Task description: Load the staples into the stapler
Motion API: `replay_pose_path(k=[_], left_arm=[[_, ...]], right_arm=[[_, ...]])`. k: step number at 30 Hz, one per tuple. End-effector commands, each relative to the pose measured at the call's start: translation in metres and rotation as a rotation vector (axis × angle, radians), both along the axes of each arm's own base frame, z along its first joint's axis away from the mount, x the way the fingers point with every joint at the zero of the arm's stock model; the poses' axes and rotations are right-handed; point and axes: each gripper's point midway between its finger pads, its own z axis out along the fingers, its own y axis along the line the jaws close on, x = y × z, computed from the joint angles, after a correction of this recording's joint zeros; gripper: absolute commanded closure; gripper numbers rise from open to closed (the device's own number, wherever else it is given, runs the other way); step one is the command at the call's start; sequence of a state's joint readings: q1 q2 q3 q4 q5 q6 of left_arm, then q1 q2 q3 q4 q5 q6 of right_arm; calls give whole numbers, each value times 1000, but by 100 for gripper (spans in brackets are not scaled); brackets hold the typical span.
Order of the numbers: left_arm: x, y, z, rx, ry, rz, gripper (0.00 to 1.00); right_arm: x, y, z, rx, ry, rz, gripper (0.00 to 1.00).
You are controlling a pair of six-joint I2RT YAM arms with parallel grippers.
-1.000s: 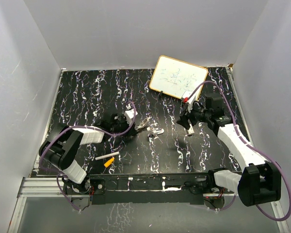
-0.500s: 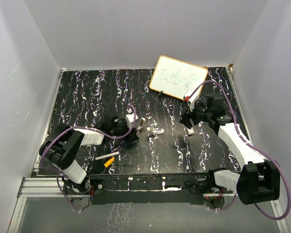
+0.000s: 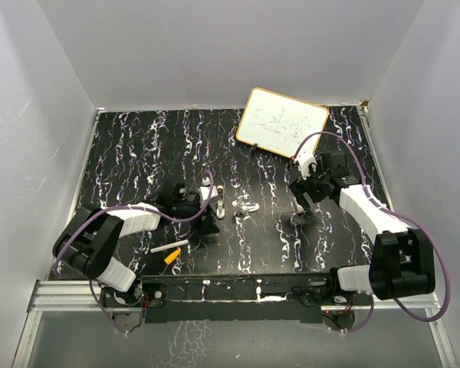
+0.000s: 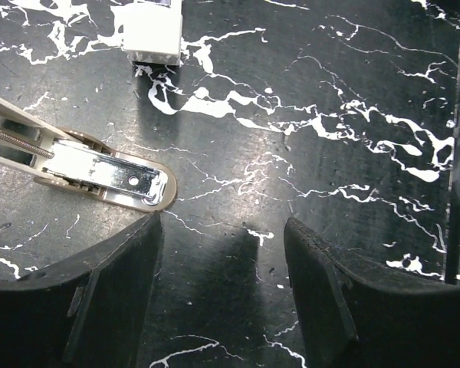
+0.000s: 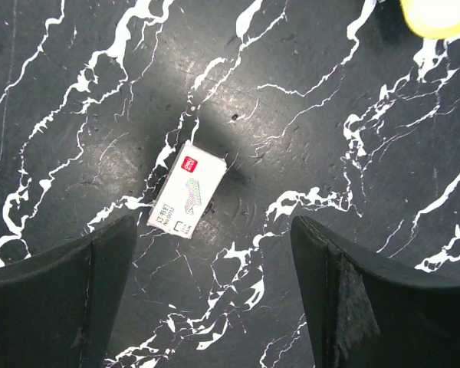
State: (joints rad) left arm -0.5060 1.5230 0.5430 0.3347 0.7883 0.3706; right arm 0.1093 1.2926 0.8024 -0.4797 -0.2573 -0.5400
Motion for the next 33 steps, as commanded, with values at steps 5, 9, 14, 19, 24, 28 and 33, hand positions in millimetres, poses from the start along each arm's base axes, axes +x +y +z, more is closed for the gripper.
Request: replay_pose_path(k=[5,9,14,19,24,28,33], left_arm=[[14,-3,50,-4,-19,-20,34],[27,3,67,35,-40,15,32],[44,16,74,105,-83,88,31],[57,24,80,146,-112,133,30],[69,30,89,191,-149,158,27],[80,34,97,213,-174,202,20],[102,43,110,238,-213,295,12]], right_arm=[[9,-3,-15,-9,77,-44,16],[2,0,-29,0,125,-27,18],[0,0,-36,-3,130,-17,22],[-2,-1,-44,-14,140,0,28],[0,0,-50,-18,149,13,39],[4,3,-53,-4,148,21,45],[7,5,-56,-3,137,46,54]])
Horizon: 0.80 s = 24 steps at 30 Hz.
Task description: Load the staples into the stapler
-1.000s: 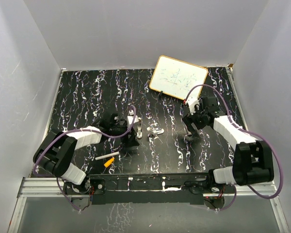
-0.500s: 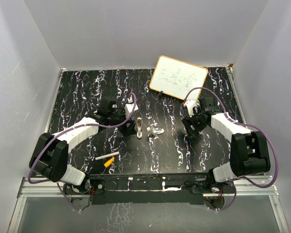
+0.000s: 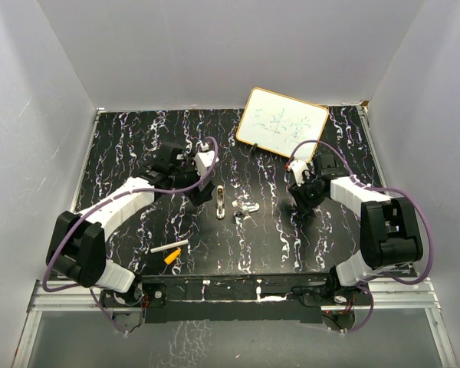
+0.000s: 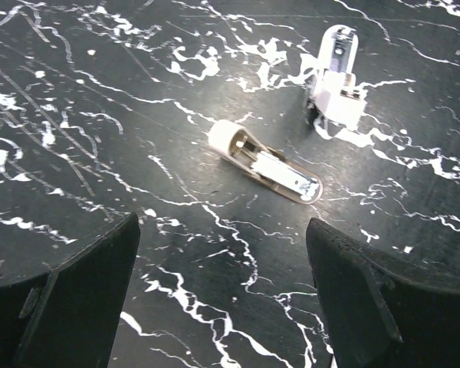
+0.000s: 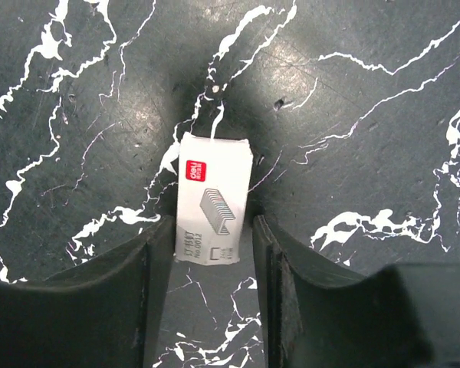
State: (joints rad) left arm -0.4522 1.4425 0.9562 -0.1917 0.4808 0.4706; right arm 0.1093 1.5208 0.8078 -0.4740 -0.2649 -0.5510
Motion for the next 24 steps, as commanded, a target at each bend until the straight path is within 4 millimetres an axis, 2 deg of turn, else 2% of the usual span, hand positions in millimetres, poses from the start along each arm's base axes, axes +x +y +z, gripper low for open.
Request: replay_pose_path(k=[1,6,10,16,24], left_arm=[[22,10,30,8,-75,86,11],[27,2,44,-33,-73,69,10],[16,-17,52,-124,-7,-4,11],[-10,-51,68,-287,109,-155,20],[-16,-91,83,-459,360,-97,36]], right_arm=[[18,6,7,25,-78,42,56],[19,8,6,22,-106,104,68],[14,24,20,84,-142,214,74],[-9,59,55,258,-189,421,75],[-25,97,111,371,-331,566,75]])
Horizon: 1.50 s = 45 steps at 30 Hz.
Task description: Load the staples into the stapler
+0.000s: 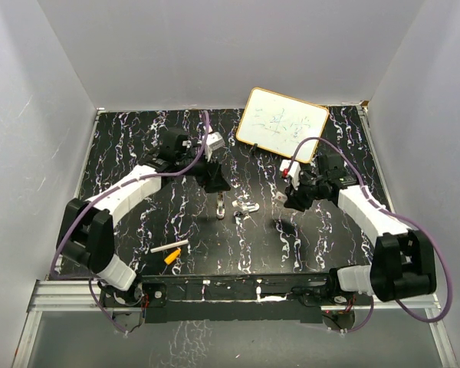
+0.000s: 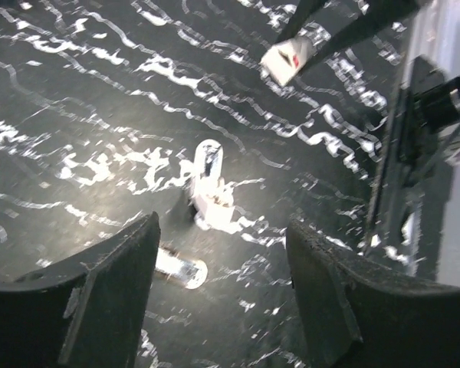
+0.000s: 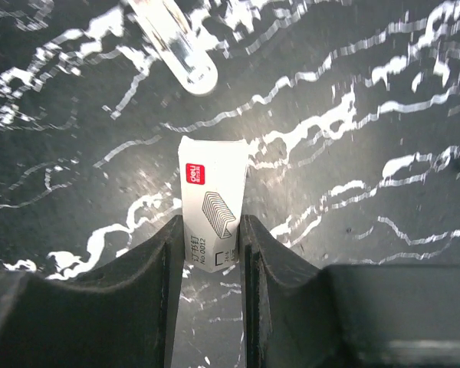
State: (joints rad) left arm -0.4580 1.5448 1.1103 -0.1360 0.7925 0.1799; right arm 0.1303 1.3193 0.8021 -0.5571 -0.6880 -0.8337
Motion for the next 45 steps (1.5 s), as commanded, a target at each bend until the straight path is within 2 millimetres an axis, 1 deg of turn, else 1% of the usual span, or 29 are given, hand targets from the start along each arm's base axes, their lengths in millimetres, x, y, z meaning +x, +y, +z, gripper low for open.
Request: replay_pose_path(k=[1,3,7,10,14,16,18,23,28,33,45], left_arm=[[-11,-38,33,-155,173,-29,38],[-15,-54,36,-171,252,-21,42],[-16,-79,30,-174,379,15,50],[-14,-89,21,-171,472,48,55],[-21,-98,12,-161,523,38,59],[-24,-99,6,-146,522,39,63],[-26,-99,0,-136,536,41,65],[-31,-102,-6,-141,571,32,67],[-31,-101,-15,-117,569,44,73],[-31,-100,-19,-106,570,54,80],[-34,-102,-21,-103,569,44,82]], right_arm=[[-5,35,47,108,-132,127,75],[-5,43,57,112,-147,132,75],[-6,53,62,107,-140,143,74],[-7,57,61,100,-139,151,73],[-10,60,58,94,-132,157,73],[-10,61,59,95,-134,158,73],[-11,63,60,99,-134,158,72],[-12,68,58,98,-129,163,71],[-11,70,60,98,-136,165,71],[-11,71,62,100,-140,161,71],[-9,72,64,112,-145,142,69]])
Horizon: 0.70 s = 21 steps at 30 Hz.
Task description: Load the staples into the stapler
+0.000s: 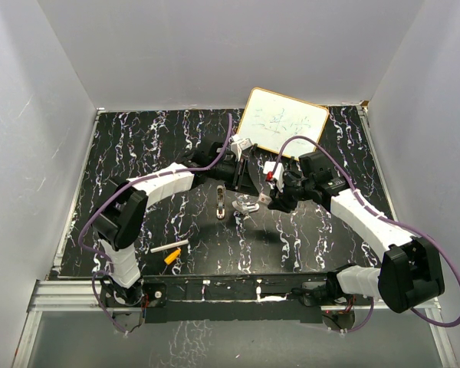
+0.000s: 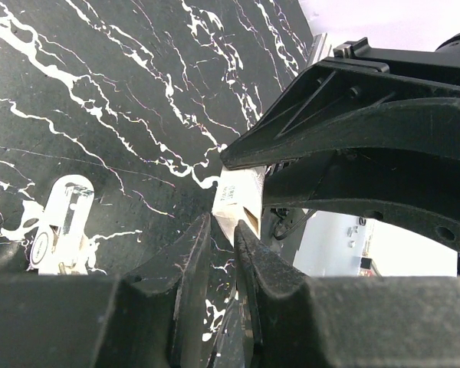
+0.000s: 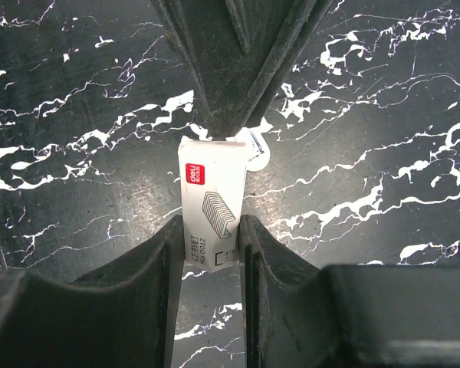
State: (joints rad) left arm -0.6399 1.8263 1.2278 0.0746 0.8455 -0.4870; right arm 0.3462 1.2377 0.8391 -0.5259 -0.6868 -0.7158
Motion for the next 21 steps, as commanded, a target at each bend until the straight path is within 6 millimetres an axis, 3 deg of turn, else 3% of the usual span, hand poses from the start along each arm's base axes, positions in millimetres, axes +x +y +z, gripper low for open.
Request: replay_pose_path(k=[1,21], left_arm=[[-5,-3,1,-9,-8,-21,82],[-10,-7,0,-13,4,-40,82]], right_arm=[[14,9,26,53,-82,0,69],[16,19,37,104,-81,5,66]])
